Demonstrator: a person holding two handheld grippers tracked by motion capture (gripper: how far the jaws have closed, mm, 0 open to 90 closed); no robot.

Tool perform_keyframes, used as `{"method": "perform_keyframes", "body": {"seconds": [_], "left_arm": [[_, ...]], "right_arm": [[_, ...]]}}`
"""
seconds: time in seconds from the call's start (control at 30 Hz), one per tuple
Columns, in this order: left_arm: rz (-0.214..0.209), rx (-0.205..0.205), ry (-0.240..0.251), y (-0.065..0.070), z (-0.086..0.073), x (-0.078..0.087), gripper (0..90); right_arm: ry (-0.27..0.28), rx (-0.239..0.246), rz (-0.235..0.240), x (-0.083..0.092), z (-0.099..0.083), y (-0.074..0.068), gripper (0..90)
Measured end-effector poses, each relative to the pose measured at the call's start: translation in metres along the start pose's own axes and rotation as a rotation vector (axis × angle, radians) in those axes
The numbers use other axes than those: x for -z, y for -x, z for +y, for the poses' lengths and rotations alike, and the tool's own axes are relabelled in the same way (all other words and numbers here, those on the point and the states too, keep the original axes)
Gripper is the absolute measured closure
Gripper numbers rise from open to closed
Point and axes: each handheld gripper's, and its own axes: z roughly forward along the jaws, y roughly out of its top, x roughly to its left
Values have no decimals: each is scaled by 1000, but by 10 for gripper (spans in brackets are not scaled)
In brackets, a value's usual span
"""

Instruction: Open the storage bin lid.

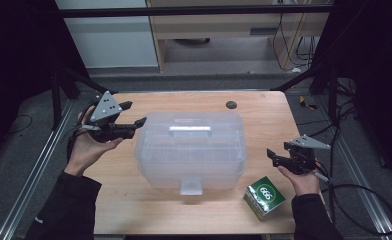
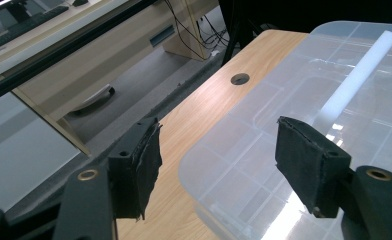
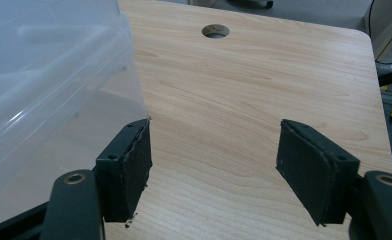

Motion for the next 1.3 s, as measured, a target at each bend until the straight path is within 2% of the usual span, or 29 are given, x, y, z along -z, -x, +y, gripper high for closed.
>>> {"method": "perform_keyframes", "body": {"seconds": [0.43, 0.5, 0.53, 0.6, 0.67, 0.7, 0.73, 0.77, 0.8, 0.83, 0.87, 1.13, 1.3], "left_arm": [[-66, -90, -28, 8, 15, -2, 367], [-72, -91, -27, 9, 15, -3, 367], [-80, -110, -35, 12, 16, -4, 367], [-84, -119, -41, 14, 16, -5, 367], [-89, -151, -54, 17, 17, -8, 368], [-89, -151, -54, 17, 17, -8, 368], [-99, -168, -65, 20, 18, -10, 368], [-115, -201, -45, 19, 19, -14, 368], [-114, -204, -55, 21, 20, -14, 368], [-109, -187, -77, 23, 19, -13, 369], [-109, -187, -77, 23, 19, -13, 369], [-136, -260, -117, 33, 27, -17, 370], [-144, -274, -132, 37, 28, -20, 369]], "right_arm": [[-5, 2, 3, -1, 0, 0, 303], [-6, 3, 3, -1, 0, 0, 304], [-8, 1, 4, -1, -1, 0, 304], [-7, 0, 5, -1, -1, 0, 304], [-10, 1, 4, -2, -1, 0, 303], [-10, 1, 4, -2, -1, 0, 303], [-11, 1, 4, -2, -2, 0, 303], [-11, 1, 4, -2, -2, 0, 304], [-13, 1, 3, -1, -2, 0, 303], [-15, 2, 3, -1, -2, 0, 303], [-15, 2, 3, -1, -3, 0, 304], [-28, 6, -2, 1, -5, 0, 302], [-33, -2, 5, 1, -5, -1, 302]]}}
